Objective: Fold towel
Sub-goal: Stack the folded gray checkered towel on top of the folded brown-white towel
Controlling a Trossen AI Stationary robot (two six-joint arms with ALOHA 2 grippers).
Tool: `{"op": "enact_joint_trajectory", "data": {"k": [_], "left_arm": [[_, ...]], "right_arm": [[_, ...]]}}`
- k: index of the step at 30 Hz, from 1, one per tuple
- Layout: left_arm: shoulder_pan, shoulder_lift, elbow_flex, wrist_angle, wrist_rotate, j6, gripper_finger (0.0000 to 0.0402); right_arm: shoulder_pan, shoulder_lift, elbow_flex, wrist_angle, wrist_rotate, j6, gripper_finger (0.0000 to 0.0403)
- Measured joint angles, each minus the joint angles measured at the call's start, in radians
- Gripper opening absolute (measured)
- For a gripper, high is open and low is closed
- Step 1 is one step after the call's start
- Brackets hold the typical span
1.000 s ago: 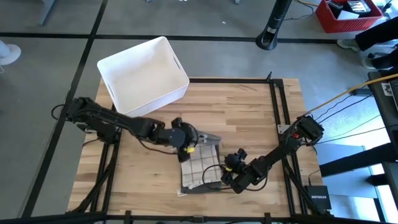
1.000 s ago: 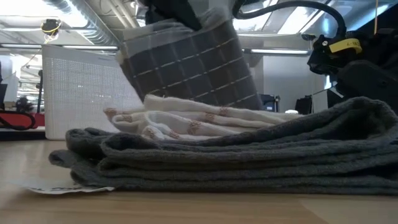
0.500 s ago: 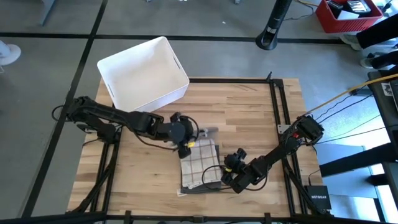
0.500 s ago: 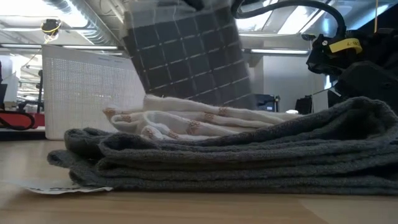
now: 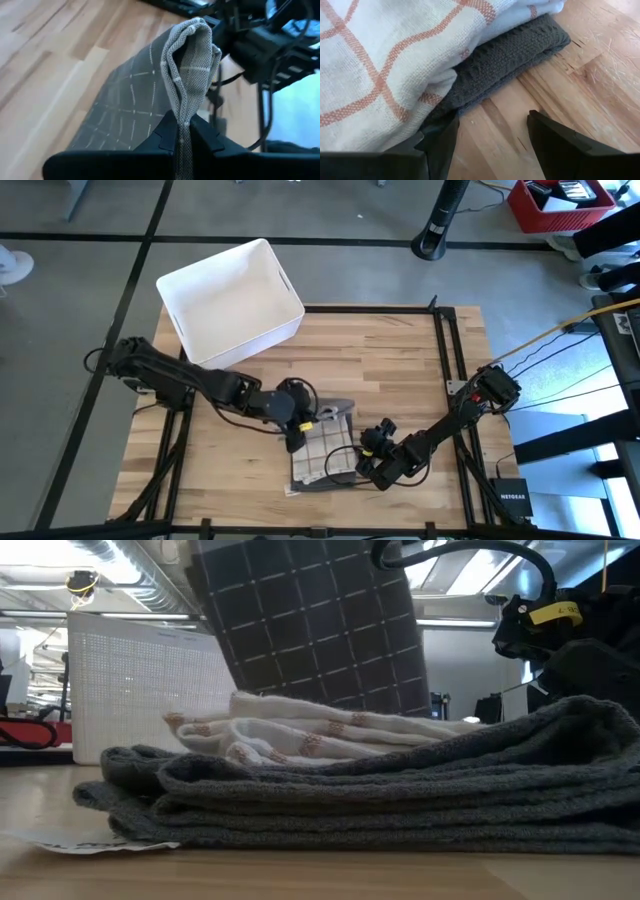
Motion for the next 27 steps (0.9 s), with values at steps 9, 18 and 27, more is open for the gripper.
{"op": "enact_joint_trajectory", "data": {"k": [9,18,27], "left_arm": [[-0.022,0.131,-0.001,0.071,0.010,-0.058,0.0034],[-0.042,0.229,-0.001,0.175,0.042,-0.136,0.0042],[-0.047,0.265,-0.002,0.266,0.058,-0.107,0.0043]], "right_arm": [[0.000,0.000,0.000,-0.001,-0.001,-0.001,0.0241],[0.000,0.000,0.000,0.004,-0.002,-0.048,0.0241],[0.000,0.000,0.000,0.004,-0.005,-0.053,0.0241]]}}
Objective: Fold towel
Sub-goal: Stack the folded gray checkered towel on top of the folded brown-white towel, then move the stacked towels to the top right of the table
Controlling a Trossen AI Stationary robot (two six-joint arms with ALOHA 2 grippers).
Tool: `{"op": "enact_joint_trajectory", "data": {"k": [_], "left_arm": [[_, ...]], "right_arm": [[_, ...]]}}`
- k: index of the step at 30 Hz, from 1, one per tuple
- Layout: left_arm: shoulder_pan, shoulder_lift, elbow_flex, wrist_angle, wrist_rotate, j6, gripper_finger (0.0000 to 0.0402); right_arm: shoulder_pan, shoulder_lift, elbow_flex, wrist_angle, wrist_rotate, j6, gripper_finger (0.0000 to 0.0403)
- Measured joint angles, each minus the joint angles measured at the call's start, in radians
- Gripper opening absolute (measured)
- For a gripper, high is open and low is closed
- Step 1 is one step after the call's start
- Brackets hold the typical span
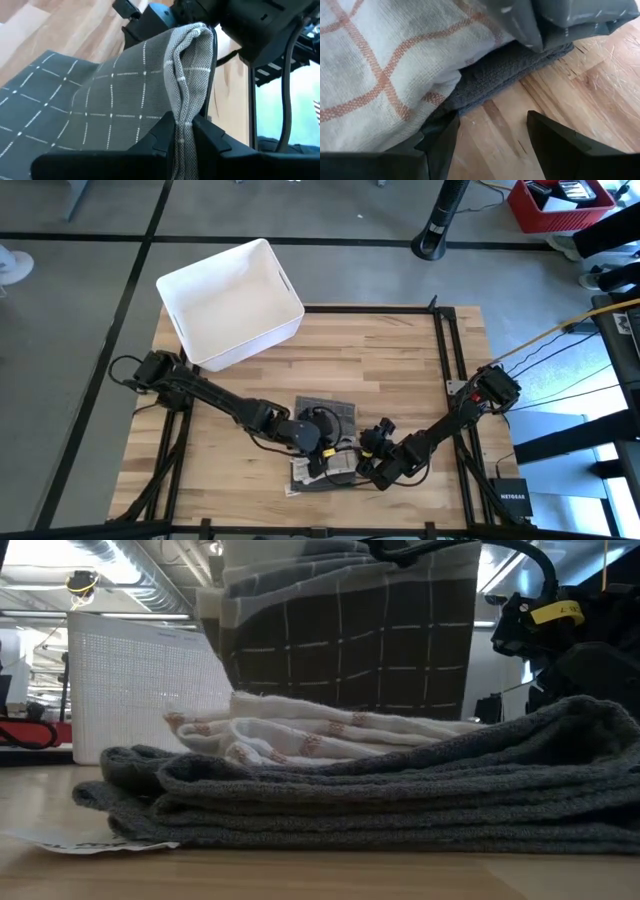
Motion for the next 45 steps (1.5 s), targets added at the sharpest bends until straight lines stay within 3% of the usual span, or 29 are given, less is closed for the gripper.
{"op": "enact_joint_trajectory", "data": {"k": [4,9,13,16,18,21,23,25,28,30,34,39,45], "left_arm": [[0.000,0.000,0.000,-0.005,0.040,0.007,0.0054],[0.000,0.004,0.000,-0.008,0.058,0.030,0.0119],[0.004,-0.007,0.000,-0.028,0.199,0.057,0.0166],[-0.007,-0.052,0.000,-0.112,0.243,0.073,0.0180],[-0.031,-0.085,0.002,-0.207,0.195,0.108,0.0182],[-0.083,-0.095,0.002,-0.351,0.004,0.172,0.0177],[-0.108,-0.078,-0.023,-0.378,-0.078,0.186,0.0173],[-0.129,-0.076,-0.075,-0.352,-0.080,0.190,0.0168],[-0.164,-0.076,-0.174,-0.272,-0.075,0.171,0.0161],[-0.192,-0.076,-0.229,-0.239,-0.074,0.148,0.0157],[-0.230,-0.076,-0.325,-0.100,-0.072,0.109,0.0148],[-0.241,-0.075,-0.386,-0.012,-0.103,0.059,0.0143],[-0.255,-0.125,-0.388,-0.021,-0.089,0.125,0.0143]], "right_arm": [[0.000,0.000,0.000,0.000,-0.001,0.000,0.0241],[0.000,-0.001,0.000,0.000,-0.003,-0.005,0.0241],[0.007,-0.007,0.010,-0.019,-0.023,-0.035,0.0241],[0.022,-0.032,0.044,-0.097,-0.115,-0.084,0.0241],[0.042,-0.059,0.078,-0.169,-0.228,-0.116,0.0241],[0.071,-0.097,0.134,-0.237,-0.316,-0.146,0.0241],[0.086,-0.110,0.162,-0.242,-0.268,-0.170,0.0241],[0.096,-0.110,0.172,-0.203,-0.143,-0.214,0.0241],[0.094,-0.110,0.163,-0.021,0.000,-0.332,0.0241],[0.077,-0.110,0.145,0.092,0.033,-0.419,0.0241],[-0.004,-0.103,0.142,0.259,-0.050,-0.564,0.0241],[-0.158,-0.004,0.143,0.441,-0.254,-0.721,0.0241],[-0.295,0.085,0.142,0.457,-0.397,-0.789,0.0241]]}}
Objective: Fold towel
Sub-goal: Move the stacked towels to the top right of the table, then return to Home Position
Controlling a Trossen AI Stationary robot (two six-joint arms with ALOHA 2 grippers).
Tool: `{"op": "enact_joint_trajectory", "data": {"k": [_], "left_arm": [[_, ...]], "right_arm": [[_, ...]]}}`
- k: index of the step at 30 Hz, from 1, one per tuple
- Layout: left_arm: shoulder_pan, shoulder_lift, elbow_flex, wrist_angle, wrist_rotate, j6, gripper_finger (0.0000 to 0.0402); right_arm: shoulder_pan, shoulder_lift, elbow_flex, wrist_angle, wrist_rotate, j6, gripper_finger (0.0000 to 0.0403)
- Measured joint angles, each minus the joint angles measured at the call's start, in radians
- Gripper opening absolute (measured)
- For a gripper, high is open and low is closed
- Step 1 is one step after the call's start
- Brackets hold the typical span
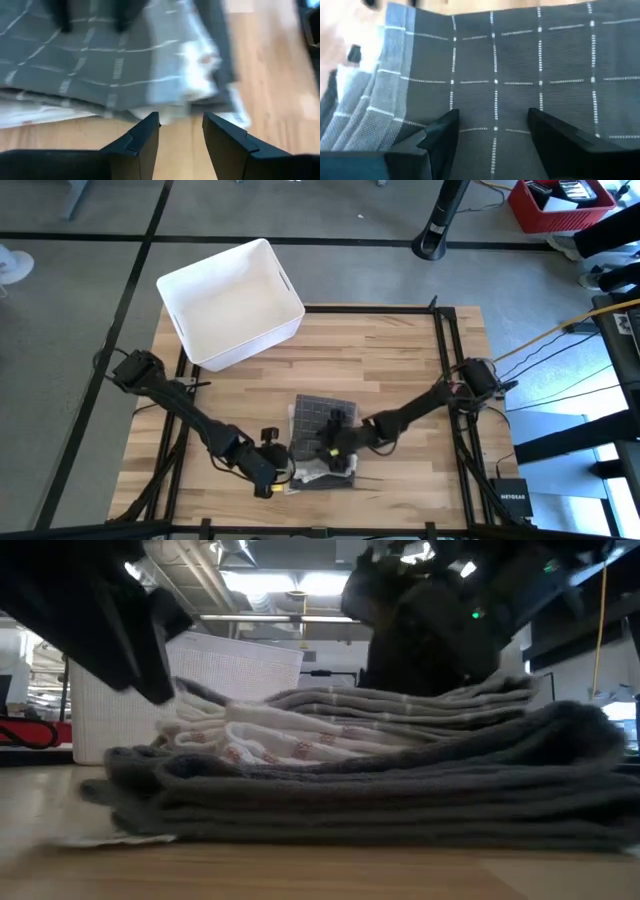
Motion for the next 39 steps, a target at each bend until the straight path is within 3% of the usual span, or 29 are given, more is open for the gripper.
{"op": "enact_joint_trajectory", "data": {"k": [4,9,18,26,32,35,39], "left_arm": [[0.002,-0.064,0.000,-0.089,-0.009,0.038,0.0143],[0.009,-0.141,0.000,-0.258,-0.097,0.025,0.0143],[0.053,-0.233,0.000,-0.337,-0.106,0.091,0.0132],[0.180,-0.264,-0.001,-0.319,-0.062,0.278,0.0105],[0.307,-0.334,-0.026,-0.199,0.038,0.495,0.0076],[0.382,-0.422,-0.109,-0.086,0.095,0.559,0.0058],[0.469,-0.582,-0.261,0.077,0.147,0.565,0.0032]], "right_arm": [[-0.064,-0.011,0.004,-0.135,-0.007,-0.056,0.0241],[-0.143,-0.065,0.001,-0.359,0.051,-0.145,0.0241],[-0.356,-0.278,-0.200,-0.436,0.017,-0.270,0.0241],[-0.392,-0.599,-0.219,-0.501,-0.161,-0.267,0.0241],[-0.402,-0.763,-0.245,-0.506,-0.156,-0.273,0.0240],[-0.414,-0.829,-0.308,-0.434,-0.157,-0.276,0.0220],[-0.435,-0.934,-0.433,-0.279,-0.187,-0.250,0.0163]]}}
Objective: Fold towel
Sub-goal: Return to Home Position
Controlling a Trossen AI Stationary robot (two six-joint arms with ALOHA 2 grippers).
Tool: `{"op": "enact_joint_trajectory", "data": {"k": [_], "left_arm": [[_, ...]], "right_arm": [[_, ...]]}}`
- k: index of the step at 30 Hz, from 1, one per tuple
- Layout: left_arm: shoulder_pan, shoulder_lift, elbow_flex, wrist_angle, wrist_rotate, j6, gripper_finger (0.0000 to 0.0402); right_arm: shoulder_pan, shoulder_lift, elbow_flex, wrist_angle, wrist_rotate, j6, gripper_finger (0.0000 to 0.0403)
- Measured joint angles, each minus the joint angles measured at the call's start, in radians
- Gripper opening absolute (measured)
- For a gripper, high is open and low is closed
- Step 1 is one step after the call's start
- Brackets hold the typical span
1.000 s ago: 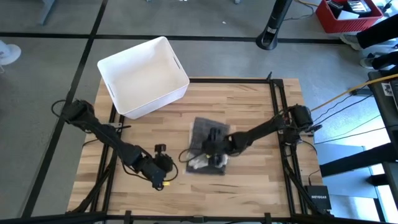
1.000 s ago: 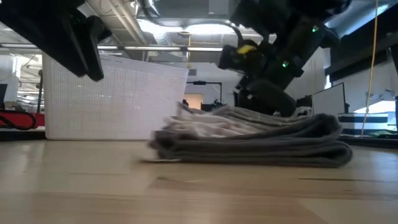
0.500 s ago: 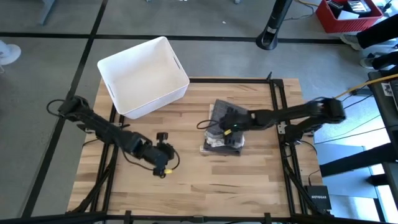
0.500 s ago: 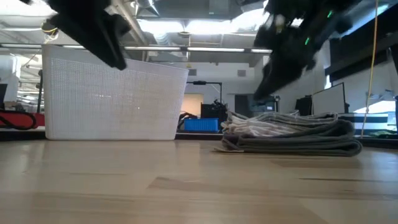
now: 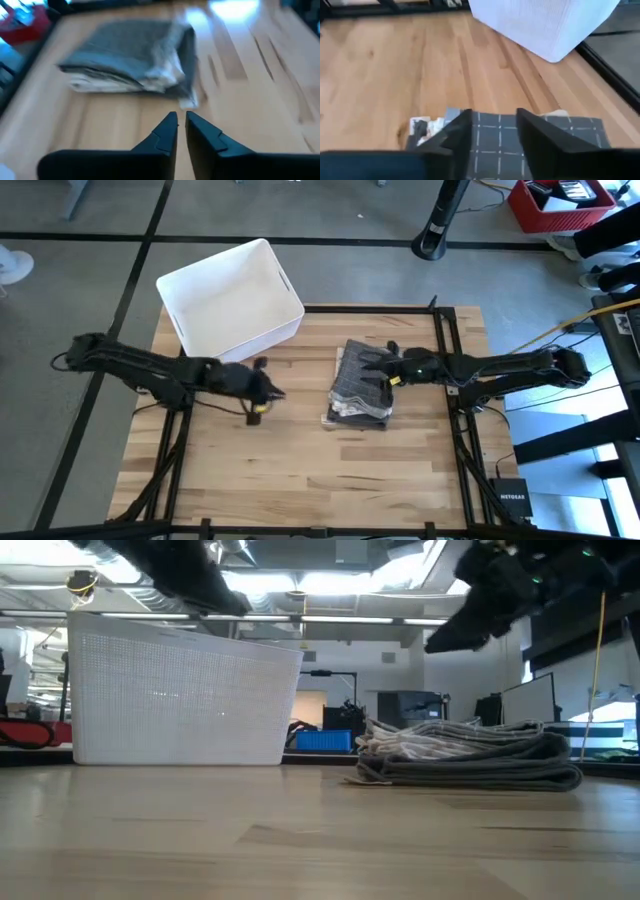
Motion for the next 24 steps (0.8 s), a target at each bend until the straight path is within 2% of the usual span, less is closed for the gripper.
{"op": "enact_joint_trajectory", "data": {"k": [6,10,24], "left_arm": [[0.059,-0.267,-0.205,0.233,0.004,-0.003,0.0003],[0.057,-0.415,-0.279,0.258,-0.033,-0.042,0.0005],[0.022,-0.787,-0.540,0.318,-0.035,-0.157,0.0002]], "right_arm": [[0.003,-0.154,-0.181,0.234,-0.001,0.026,0.0063],[0.003,-0.245,-0.240,0.266,0.005,0.067,0.0011],[0.004,-0.502,-0.343,0.254,-0.046,0.104,0.0007]]}}
